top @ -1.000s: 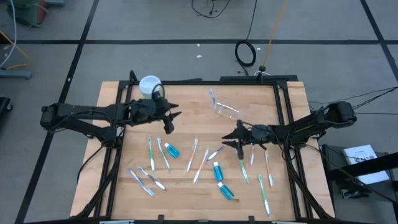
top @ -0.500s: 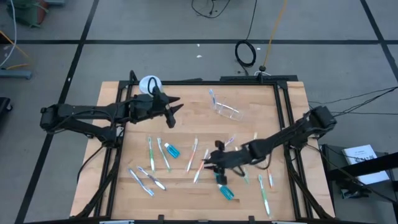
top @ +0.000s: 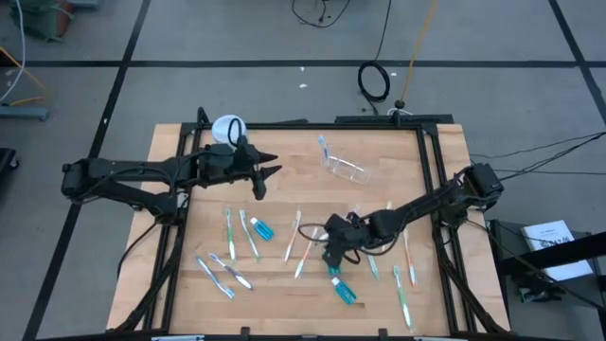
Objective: Pick & Place toothbrushing station
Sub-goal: Put the middle blue mouthwash into the transparent organizer
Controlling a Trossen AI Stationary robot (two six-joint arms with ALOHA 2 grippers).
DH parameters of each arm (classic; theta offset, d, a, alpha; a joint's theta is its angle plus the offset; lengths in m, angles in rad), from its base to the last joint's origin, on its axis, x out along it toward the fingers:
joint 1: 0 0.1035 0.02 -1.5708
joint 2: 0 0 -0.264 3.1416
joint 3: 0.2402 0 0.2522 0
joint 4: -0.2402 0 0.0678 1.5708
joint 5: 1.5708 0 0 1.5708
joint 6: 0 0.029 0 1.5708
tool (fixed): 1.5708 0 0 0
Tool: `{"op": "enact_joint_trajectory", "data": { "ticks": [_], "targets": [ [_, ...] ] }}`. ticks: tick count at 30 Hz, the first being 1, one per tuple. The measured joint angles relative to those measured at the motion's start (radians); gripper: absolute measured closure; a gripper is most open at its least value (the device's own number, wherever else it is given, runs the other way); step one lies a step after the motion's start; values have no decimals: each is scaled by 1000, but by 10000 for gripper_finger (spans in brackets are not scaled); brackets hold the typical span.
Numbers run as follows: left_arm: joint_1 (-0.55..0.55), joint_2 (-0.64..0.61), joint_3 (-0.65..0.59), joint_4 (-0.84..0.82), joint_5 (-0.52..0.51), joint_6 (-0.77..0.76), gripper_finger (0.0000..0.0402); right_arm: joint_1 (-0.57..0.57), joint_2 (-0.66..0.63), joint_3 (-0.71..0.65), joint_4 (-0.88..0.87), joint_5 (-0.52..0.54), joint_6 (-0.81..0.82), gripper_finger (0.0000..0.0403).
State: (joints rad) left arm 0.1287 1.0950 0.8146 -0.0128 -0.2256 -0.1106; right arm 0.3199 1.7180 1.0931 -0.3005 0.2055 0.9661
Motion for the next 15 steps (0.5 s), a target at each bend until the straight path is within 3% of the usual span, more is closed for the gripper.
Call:
{"op": "enact_joint_trajectory", "data": {
  "ticks": [7, 15],
  "targets": [
    [0, 0, 0, -8, 0, -8, 243, 2, 22, 0, -42, -27, 142, 198],
    [0, 0, 0, -7, -2, -9, 243, 1, 125, 1, 58, -102, 135, 202]
  ]
}}
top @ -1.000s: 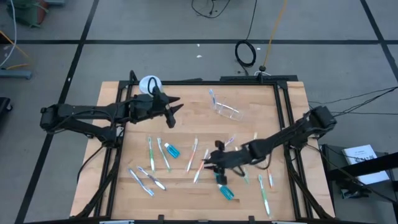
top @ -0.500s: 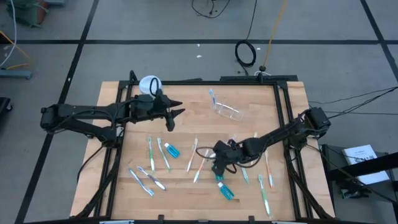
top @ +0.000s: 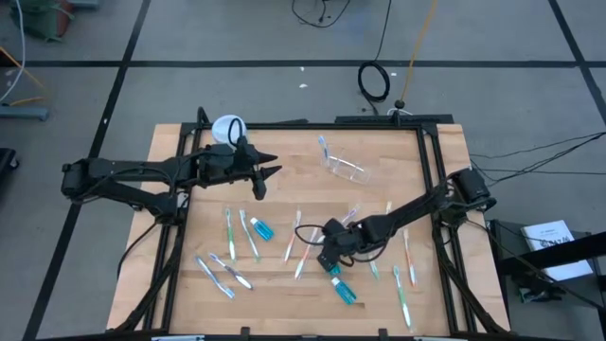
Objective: Pick & Place toothbrushing station
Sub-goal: Put the middle blue mouthwash into the transparent organizer
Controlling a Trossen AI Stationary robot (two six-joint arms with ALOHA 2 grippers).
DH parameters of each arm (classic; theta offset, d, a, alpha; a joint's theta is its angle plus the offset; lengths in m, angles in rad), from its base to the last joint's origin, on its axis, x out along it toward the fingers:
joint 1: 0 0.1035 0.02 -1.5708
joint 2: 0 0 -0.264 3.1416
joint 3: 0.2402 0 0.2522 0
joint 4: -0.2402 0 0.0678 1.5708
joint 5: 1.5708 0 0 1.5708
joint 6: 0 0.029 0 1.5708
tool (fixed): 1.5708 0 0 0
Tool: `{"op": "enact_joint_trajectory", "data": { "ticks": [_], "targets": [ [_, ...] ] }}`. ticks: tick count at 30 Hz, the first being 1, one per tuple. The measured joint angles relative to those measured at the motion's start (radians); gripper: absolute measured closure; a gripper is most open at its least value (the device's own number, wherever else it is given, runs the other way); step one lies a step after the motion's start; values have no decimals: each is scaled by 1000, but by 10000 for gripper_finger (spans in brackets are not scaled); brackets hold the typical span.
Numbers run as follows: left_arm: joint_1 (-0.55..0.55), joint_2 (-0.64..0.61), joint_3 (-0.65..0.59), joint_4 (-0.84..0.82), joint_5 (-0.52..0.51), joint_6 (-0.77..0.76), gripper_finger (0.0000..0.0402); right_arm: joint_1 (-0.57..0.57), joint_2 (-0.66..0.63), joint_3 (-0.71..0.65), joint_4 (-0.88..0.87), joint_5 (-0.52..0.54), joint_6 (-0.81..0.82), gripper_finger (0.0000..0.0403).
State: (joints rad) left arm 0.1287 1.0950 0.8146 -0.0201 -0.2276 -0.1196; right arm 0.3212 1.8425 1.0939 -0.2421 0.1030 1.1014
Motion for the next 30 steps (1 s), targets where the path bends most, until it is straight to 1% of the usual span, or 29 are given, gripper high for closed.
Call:
{"op": "enact_joint_trajectory", "data": {
  "ticks": [4, 6, 10, 14, 18, 21, 25, 28, 30],
  "targets": [
    [0, 0, 0, -6, 0, -2, 243, -5, 18, 3, -3, -1, -35, 205],
    [0, 0, 0, -6, 0, -2, 243, -5, 19, 3, -5, 0, -35, 214],
    [0, 0, 0, -6, 0, 1, 243, -5, 20, 1, -10, 2, -11, 250],
    [0, 0, 0, -6, -1, 2, 243, -7, 21, 0, -14, 2, -20, 286],
    [0, 0, 0, -6, -1, 2, 243, -7, 22, 0, -8, 2, -24, 311],
    [0, 0, 0, -6, -1, 3, 243, -7, 22, 0, -6, 1, -39, 313],
    [0, 0, 0, -6, -1, 3, 243, -8, 6, -2, -6, -1, -83, 304],
    [0, 0, 0, -6, -1, 4, 243, -16, -34, -7, -17, -1, -136, 307],
    [0, 0, 0, -6, -1, 4, 243, -25, -84, -7, -12, 31, -176, 312]
  ]
}}
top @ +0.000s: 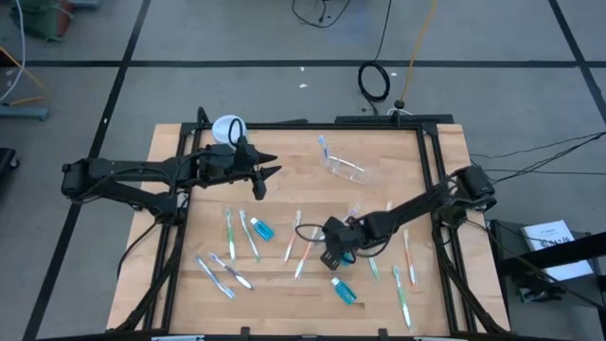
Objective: Pick & Place toothbrushing station
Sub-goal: Put the middle blue mouthwash into the transparent organizer
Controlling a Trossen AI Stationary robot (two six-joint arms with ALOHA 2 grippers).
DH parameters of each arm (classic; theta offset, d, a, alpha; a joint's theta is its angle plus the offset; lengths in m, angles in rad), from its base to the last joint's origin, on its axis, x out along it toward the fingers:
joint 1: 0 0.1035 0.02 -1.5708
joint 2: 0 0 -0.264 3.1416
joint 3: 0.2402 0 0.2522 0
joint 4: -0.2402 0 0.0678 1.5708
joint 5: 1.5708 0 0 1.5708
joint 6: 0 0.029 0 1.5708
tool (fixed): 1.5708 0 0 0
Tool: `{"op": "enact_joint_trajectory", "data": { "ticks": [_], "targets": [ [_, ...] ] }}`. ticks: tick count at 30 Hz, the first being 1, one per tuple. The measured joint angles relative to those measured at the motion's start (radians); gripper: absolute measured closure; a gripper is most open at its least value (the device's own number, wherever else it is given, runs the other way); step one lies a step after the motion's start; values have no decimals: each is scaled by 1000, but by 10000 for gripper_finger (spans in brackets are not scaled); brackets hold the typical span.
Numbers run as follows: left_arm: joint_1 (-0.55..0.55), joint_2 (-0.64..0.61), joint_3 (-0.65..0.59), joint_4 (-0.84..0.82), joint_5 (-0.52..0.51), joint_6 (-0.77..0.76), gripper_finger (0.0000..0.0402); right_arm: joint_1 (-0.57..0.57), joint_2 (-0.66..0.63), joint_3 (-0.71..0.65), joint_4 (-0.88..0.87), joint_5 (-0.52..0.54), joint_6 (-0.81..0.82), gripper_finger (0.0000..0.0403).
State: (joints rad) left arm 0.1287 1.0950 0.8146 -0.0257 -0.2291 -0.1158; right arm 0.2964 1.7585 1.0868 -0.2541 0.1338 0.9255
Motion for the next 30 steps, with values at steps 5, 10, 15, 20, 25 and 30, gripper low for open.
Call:
{"op": "enact_joint_trajectory", "data": {
  "ticks": [5, 10, 15, 20, 25, 30],
  "targets": [
    [0, 0, 0, 0, 0, 10, 243, -31, -131, 3, -1, 202, -173, 312],
    [0, 0, 0, 0, 0, 9, 243, -78, -232, 4, 11, 544, -396, 310],
    [0, 0, 0, 0, 0, 9, 243, -163, -251, 2, 116, 825, -625, 310],
    [0, 0, 0, 0, 0, 9, 243, -285, -251, -106, 392, 851, -777, 310],
    [0, 0, 0, 0, 0, 18, 243, -402, -251, -319, 905, 669, -927, 310],
    [0, 0, 0, 1, 0, 56, 243, -523, -219, -481, 1239, 334, -1010, 310]
  ]
}}
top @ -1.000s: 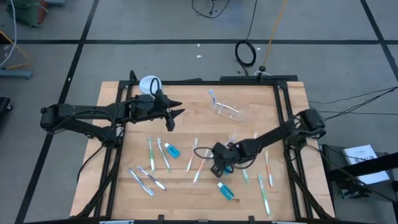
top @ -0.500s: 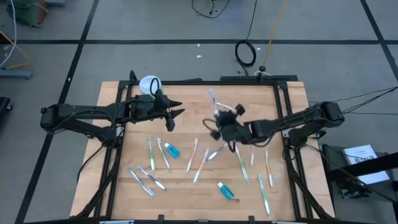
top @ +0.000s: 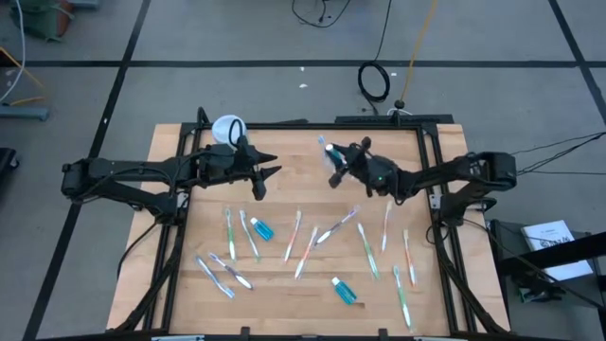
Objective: Pick & Place toothbrushing station
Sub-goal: Put the middle blue mouthwash into the transparent organizer
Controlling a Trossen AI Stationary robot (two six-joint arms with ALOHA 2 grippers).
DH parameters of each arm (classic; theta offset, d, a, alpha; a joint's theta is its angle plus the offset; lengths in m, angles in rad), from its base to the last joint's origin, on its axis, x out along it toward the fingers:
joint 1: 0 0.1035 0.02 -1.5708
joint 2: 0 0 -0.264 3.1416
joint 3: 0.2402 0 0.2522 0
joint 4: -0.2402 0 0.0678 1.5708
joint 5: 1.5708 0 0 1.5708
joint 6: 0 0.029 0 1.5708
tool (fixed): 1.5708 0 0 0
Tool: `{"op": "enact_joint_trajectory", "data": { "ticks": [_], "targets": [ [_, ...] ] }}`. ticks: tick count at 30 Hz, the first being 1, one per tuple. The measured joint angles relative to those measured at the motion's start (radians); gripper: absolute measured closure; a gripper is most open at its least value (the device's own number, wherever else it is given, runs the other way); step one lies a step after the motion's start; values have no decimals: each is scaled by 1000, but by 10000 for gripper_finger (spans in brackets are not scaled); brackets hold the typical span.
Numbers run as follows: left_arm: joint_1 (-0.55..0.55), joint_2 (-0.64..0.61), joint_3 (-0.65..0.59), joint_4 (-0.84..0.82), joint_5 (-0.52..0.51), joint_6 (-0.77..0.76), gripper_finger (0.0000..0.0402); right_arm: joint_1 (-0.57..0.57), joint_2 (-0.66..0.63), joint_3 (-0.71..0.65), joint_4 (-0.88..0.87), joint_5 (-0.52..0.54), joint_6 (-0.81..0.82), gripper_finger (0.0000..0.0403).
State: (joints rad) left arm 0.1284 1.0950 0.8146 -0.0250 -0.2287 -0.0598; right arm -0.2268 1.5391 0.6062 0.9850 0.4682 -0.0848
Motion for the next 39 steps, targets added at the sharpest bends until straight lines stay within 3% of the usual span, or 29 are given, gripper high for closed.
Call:
{"op": "enact_joint_trajectory", "data": {
  "ticks": [6, 20, 39],
  "targets": [
    [1, 0, 0, 6, -1, 3, 243, -84, -1, -71, -2, -16, 15, 310],
    [2, 0, 0, 15, -8, 29, 243, -140, -2, -185, -7, -50, 46, 309],
    [2, 0, 0, 30, -8, 30, 243, -166, -2, -197, -1, -55, 54, 295]
  ]
}}
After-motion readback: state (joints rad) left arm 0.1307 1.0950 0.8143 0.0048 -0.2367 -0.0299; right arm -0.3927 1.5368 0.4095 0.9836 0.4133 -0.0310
